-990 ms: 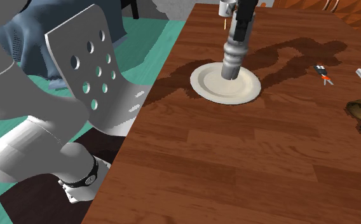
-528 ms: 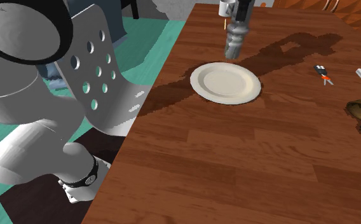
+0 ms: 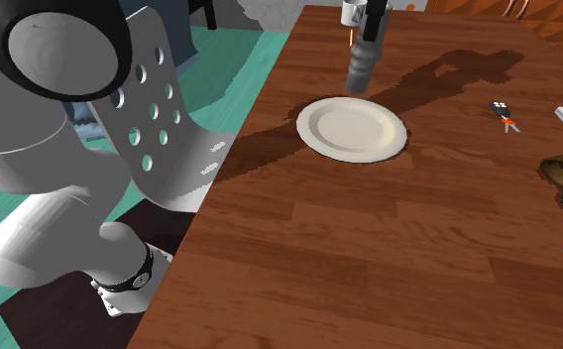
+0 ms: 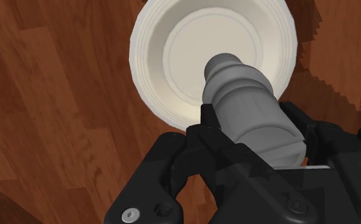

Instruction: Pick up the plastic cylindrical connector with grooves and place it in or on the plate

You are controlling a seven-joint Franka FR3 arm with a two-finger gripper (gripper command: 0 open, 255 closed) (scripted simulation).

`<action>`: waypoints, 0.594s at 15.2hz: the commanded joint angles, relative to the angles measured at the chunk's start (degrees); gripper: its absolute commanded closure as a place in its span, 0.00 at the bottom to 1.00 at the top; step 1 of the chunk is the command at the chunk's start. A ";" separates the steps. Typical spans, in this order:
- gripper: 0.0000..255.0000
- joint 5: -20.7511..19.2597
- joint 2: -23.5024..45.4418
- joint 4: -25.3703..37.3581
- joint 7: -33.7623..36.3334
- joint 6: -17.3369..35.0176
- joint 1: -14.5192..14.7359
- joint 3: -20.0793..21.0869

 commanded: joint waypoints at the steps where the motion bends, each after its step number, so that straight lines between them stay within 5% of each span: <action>1: 1.00 1.37 -1.74 -3.84 -0.54 2.54 -1.44 -0.11; 9: 1.00 4.90 -6.49 -15.55 -2.24 10.73 -4.52 -0.76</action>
